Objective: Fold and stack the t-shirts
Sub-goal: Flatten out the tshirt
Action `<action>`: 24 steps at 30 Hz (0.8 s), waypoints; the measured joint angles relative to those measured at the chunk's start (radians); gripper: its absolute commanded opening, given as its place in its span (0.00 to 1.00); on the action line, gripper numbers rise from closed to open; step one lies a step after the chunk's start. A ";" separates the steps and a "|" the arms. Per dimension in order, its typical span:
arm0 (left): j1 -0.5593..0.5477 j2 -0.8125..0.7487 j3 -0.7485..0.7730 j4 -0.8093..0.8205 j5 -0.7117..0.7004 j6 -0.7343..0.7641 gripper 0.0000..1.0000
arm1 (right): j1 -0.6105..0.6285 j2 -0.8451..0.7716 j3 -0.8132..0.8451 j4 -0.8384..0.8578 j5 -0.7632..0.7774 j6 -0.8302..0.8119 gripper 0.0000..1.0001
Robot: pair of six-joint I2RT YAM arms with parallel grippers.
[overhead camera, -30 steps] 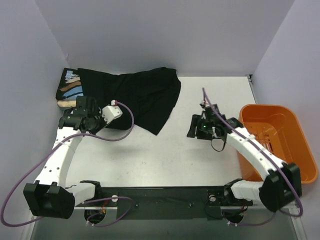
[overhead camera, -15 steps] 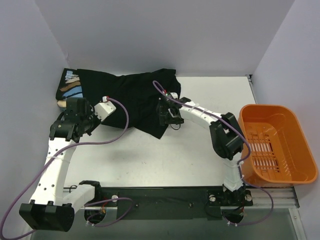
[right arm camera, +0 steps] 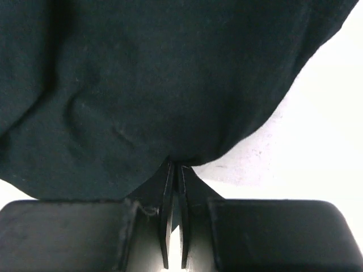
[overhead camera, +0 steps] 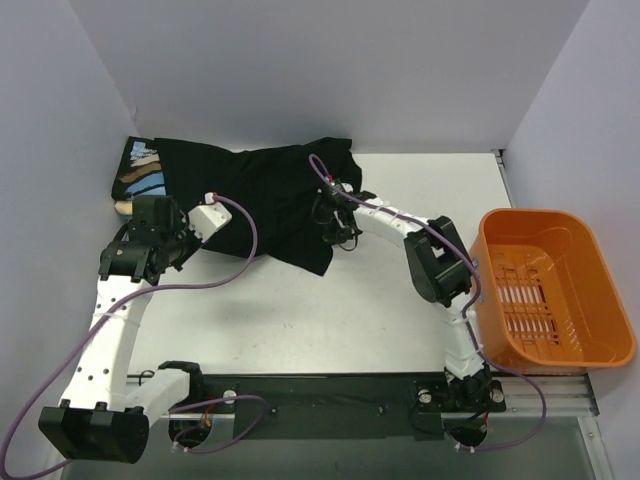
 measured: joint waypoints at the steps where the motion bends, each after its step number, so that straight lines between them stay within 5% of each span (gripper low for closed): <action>1: 0.000 0.000 0.000 0.001 -0.001 0.000 0.00 | -0.011 -0.003 -0.010 0.021 -0.023 0.015 0.00; 10: 0.003 -0.003 0.000 -0.003 0.003 -0.001 0.00 | -0.109 -0.217 -0.336 0.169 -0.148 0.059 0.00; 16: 0.003 -0.018 0.042 -0.064 0.024 -0.023 0.00 | -0.200 -0.767 -0.636 0.086 -0.190 0.034 0.00; 20: 0.003 -0.043 0.143 -0.118 0.063 -0.052 0.00 | -0.222 -1.212 -0.606 -0.060 -0.162 0.026 0.00; 24: 0.003 -0.056 0.262 -0.140 0.103 -0.084 0.00 | -0.233 -1.437 -0.391 -0.220 -0.097 0.026 0.00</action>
